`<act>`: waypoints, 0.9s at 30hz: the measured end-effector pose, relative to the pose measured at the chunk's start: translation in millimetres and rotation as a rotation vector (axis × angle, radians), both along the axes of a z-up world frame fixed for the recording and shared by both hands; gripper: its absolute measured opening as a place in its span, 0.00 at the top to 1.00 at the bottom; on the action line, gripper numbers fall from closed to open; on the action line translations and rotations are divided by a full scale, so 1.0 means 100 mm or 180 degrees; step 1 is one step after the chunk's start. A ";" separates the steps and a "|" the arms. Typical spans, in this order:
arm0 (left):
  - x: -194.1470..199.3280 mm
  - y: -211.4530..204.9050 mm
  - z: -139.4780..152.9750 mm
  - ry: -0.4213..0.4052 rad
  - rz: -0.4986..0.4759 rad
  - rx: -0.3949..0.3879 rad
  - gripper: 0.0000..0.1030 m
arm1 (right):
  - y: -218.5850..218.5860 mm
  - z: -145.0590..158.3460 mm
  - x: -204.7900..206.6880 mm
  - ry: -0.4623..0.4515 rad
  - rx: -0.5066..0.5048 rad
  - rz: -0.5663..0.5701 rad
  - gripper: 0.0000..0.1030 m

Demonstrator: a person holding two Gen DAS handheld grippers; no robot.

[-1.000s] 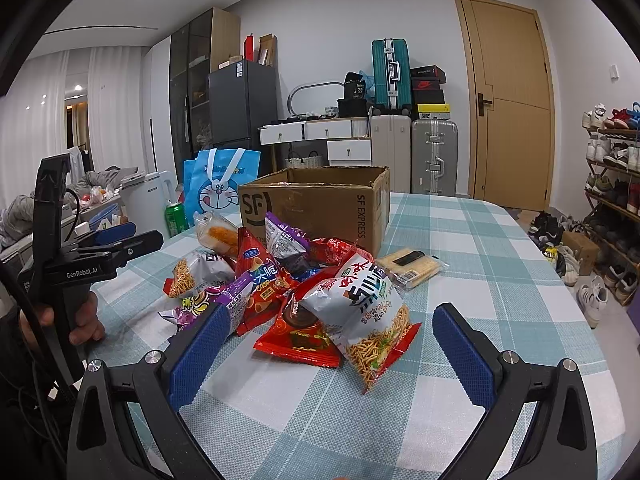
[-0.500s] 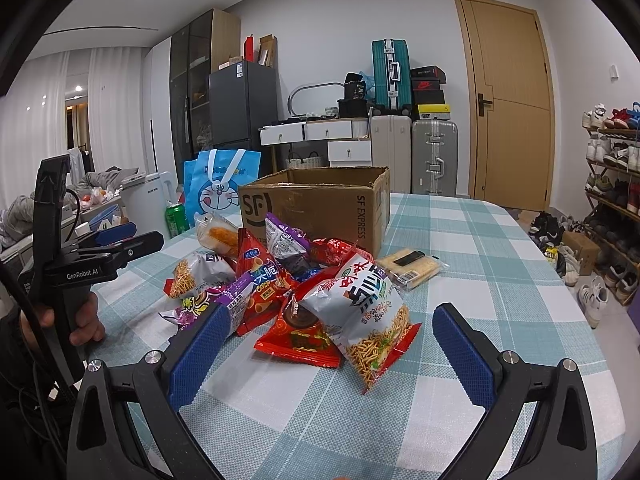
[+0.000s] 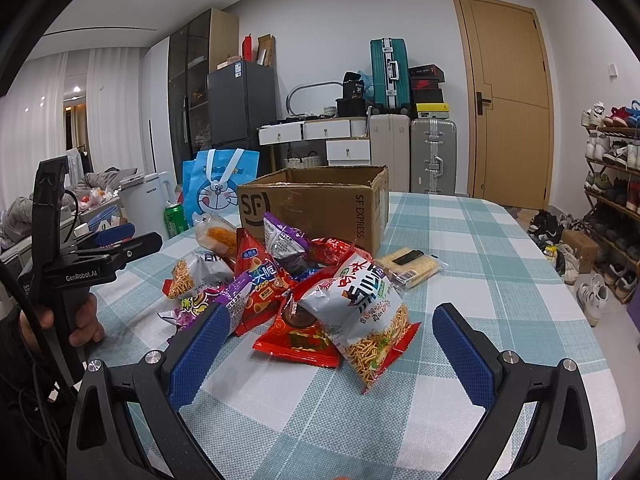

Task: Organize snacks

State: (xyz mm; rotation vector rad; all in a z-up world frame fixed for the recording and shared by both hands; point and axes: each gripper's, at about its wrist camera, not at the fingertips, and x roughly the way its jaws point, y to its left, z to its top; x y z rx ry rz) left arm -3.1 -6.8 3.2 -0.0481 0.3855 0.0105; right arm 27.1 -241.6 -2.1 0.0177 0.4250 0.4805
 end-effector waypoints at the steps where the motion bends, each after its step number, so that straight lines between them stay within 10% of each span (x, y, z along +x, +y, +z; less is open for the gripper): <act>1: 0.00 0.00 0.00 -0.0001 0.0004 0.0002 0.01 | 0.00 0.00 0.00 0.0003 0.0001 0.0000 0.00; 27: -0.02 0.04 0.00 0.0038 0.0014 0.0020 0.01 | -0.03 0.01 0.10 0.0139 -0.0070 -0.0148 0.00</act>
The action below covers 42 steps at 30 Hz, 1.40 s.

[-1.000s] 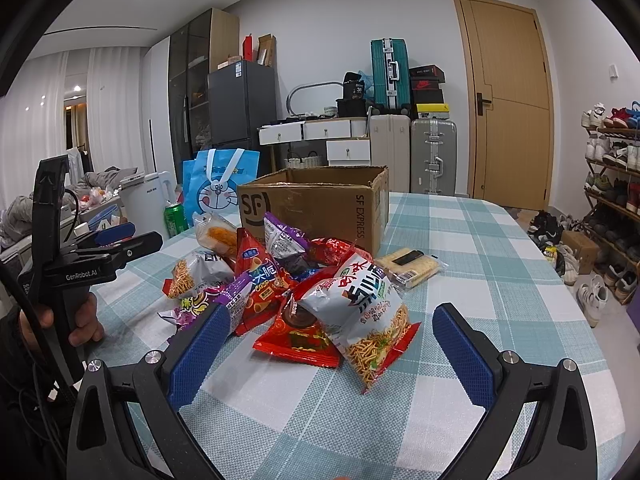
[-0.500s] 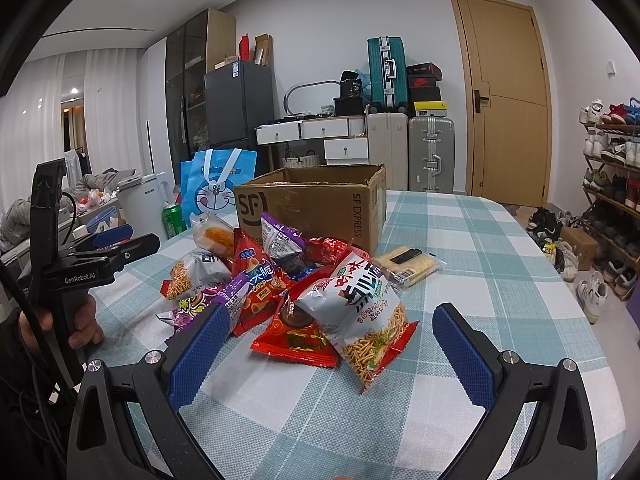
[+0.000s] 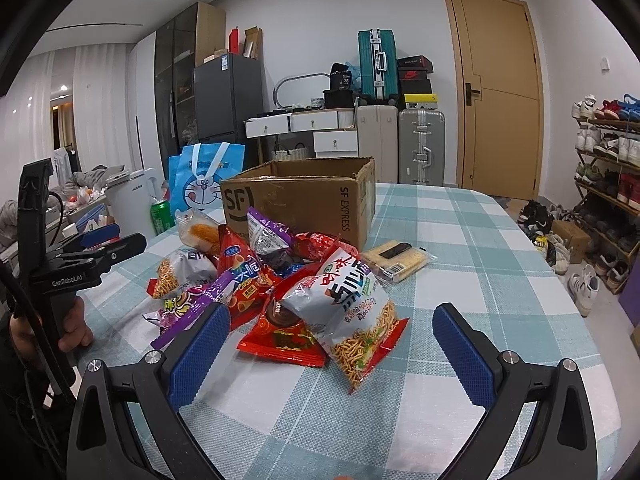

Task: Organize snacks
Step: 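Grasp the orange noodle-stick bag with the left tool while the right tool grasps the white-red noodle bag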

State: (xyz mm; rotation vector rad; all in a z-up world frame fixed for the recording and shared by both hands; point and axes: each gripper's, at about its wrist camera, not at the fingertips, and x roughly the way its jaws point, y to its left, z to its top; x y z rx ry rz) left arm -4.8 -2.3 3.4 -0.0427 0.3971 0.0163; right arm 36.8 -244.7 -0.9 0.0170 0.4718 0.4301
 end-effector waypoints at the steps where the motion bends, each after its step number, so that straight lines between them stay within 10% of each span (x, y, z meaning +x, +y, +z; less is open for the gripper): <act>1: 0.02 0.01 -0.01 0.0009 0.0003 0.0000 0.01 | 0.00 0.00 0.02 0.0034 0.0001 -0.0018 0.00; 29: 0.84 -0.12 -0.27 0.0909 -0.0180 0.0168 0.01 | 0.18 -0.14 0.76 0.0913 0.0103 0.0056 0.00; 42: 0.98 -0.24 -0.41 0.1148 -0.0381 0.0220 0.49 | 0.17 -0.17 0.76 0.0973 0.0145 0.0114 0.27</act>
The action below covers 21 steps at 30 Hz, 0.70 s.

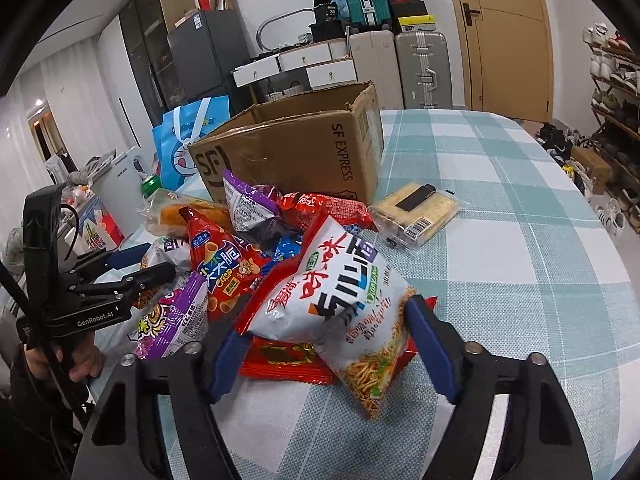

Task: Organize snacks
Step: 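Grasp the orange noodle-stick bag with the left tool while the right tool grasps the white-red noodle bag, then lift both noodle bags into the SF cardboard box and open both tools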

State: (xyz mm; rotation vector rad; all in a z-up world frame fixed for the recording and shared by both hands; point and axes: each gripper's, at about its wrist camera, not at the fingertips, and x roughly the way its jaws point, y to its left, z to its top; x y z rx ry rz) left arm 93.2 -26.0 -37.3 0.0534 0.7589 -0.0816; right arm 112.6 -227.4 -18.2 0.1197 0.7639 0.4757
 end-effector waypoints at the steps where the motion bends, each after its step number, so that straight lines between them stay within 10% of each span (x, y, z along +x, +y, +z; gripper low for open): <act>1: 0.00 -0.01 0.00 0.0003 -0.0003 0.0002 0.50 | -0.01 0.00 -0.01 -0.0011 0.0009 -0.0002 0.29; 21: -0.39 0.15 0.12 -0.0119 0.0047 -0.0246 0.55 | -0.20 0.16 -0.26 -0.0397 0.0211 -0.0076 0.67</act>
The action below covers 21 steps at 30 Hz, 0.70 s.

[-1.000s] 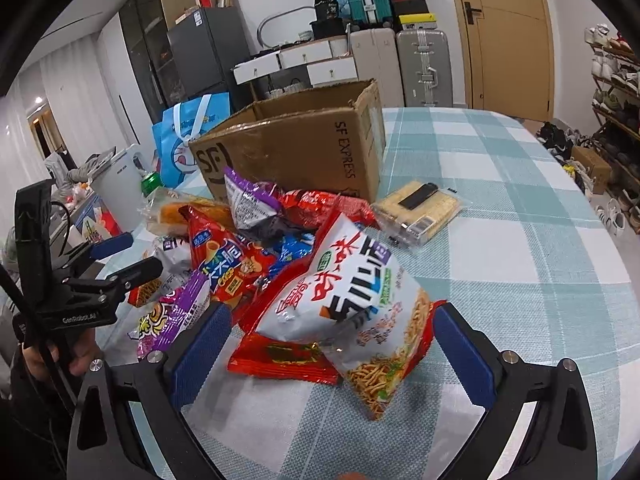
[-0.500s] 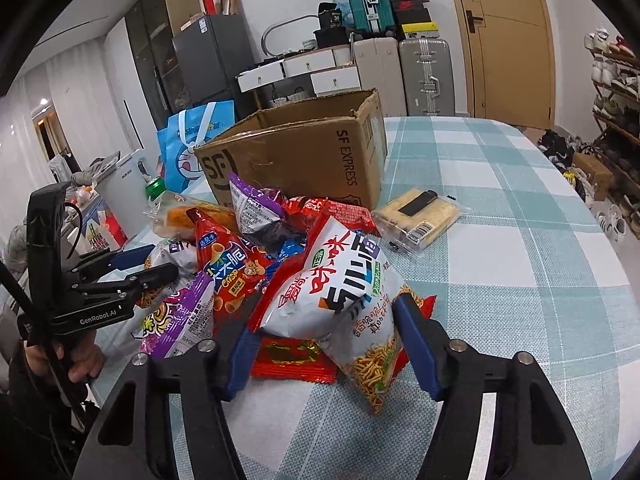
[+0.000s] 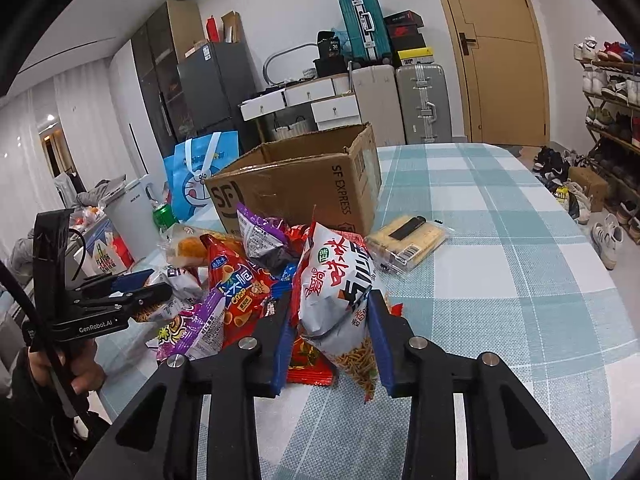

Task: Organize snacks
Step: 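Lift both noodle bags into the SF cardboard box and open both tools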

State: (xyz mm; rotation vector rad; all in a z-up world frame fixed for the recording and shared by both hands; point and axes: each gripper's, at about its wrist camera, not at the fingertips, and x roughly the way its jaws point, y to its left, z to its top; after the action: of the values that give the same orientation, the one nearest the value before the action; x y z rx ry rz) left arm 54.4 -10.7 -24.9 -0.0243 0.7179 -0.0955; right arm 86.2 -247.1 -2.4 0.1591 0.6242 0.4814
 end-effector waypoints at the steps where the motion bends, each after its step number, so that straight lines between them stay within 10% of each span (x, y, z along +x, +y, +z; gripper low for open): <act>1: -0.02 0.01 0.01 -0.0018 0.0002 -0.0014 0.55 | -0.01 0.01 -0.01 -0.0011 0.0020 0.0001 0.69; 21: -0.42 0.12 0.40 -0.0445 0.0104 -0.0298 0.55 | -0.10 0.30 -0.26 -0.0371 0.0424 0.0097 0.71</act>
State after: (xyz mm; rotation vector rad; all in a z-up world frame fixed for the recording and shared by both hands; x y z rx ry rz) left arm 12.3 1.3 15.4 -0.1177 0.5728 -0.0984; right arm 60.3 -256.8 28.0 0.2464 0.4811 0.5580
